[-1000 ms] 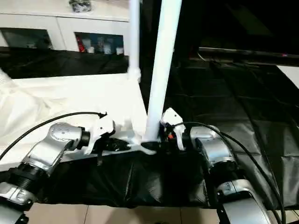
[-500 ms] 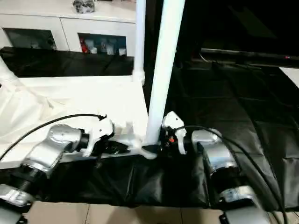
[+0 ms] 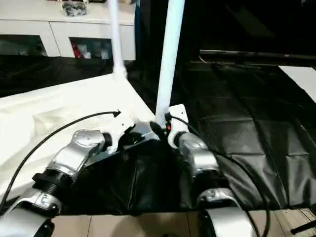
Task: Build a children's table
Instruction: Rotate leg to tighten
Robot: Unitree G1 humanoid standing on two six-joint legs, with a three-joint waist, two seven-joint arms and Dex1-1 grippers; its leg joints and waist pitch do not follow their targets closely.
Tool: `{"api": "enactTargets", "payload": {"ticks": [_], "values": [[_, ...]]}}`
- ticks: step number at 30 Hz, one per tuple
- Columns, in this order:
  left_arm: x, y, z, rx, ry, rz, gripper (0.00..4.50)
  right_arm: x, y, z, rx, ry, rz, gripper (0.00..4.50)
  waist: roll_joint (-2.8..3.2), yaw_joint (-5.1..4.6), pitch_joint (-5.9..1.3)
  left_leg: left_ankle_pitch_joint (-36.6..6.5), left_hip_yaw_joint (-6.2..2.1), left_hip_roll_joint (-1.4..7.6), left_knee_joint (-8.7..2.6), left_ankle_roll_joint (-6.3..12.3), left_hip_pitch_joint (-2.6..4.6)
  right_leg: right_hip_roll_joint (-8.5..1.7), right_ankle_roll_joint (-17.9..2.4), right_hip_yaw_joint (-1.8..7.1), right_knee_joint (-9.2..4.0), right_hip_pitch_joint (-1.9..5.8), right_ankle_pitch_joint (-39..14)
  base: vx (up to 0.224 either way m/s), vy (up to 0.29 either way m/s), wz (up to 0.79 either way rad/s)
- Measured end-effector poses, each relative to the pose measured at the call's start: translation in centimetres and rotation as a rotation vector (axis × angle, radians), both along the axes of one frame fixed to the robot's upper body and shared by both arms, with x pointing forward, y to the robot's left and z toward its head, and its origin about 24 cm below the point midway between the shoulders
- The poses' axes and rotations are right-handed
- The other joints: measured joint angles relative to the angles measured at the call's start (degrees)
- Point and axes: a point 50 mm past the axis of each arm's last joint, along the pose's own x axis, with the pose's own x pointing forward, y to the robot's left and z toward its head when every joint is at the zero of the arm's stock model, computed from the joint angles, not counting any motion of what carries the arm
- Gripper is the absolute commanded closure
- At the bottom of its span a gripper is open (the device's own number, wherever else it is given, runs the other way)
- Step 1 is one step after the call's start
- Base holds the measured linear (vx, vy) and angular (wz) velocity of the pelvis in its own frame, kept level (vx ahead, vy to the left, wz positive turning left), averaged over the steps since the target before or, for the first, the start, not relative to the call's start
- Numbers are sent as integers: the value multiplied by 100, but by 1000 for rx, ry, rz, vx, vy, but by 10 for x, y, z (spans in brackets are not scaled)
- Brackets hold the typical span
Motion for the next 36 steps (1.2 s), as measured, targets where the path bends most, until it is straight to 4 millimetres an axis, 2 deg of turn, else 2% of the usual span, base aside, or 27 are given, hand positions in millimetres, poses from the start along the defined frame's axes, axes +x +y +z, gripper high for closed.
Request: {"api": "enactTargets", "payload": {"ticks": [4,8,14,21,27,30,36], "values": [[-1,0,1,-3,2,-21,450,-1,-4,0,5,-12,45,96,1,35,0,0,0,4,-28,0,6,3,-4,-6,12,-4,5,0,0,0],[-2,5,2,-3,2,-65,450,-4,-11,2,-25,-22,166,62,0,48,0,1,0,8,-46,0,8,7,-9,-10,17,-11,8,0,0,0],[-14,19,5,-10,29,-211,450,-13,-23,7,-77,-32,449,62,1,120,1,2,6,11,-42,0,2,4,-8,-2,20,-6,7,0,0,0],[-22,29,6,-3,66,-315,450,-24,-37,9,-109,-2,654,62,-5,150,5,1,10,10,-26,0,-8,2,-8,9,21,-2,7,0,0,0],[-28,33,4,-9,108,-395,450,-36,-41,9,-97,26,784,127,-1,243,5,2,10,13,-21,0,-2,3,-7,9,29,1,7,0,0,0],[-30,34,4,-9,119,-415,450,-38,-42,9,-90,34,796,157,-1,247,5,2,10,13,-11,0,-1,2,-8,12,30,2,7,0,0,0],[-31,35,4,-11,128,-426,450,-40,-41,9,-87,38,807,184,-2,242,4,2,9,13,-11,0,-3,2,-7,12,31,3,6,0,0,0]]}}
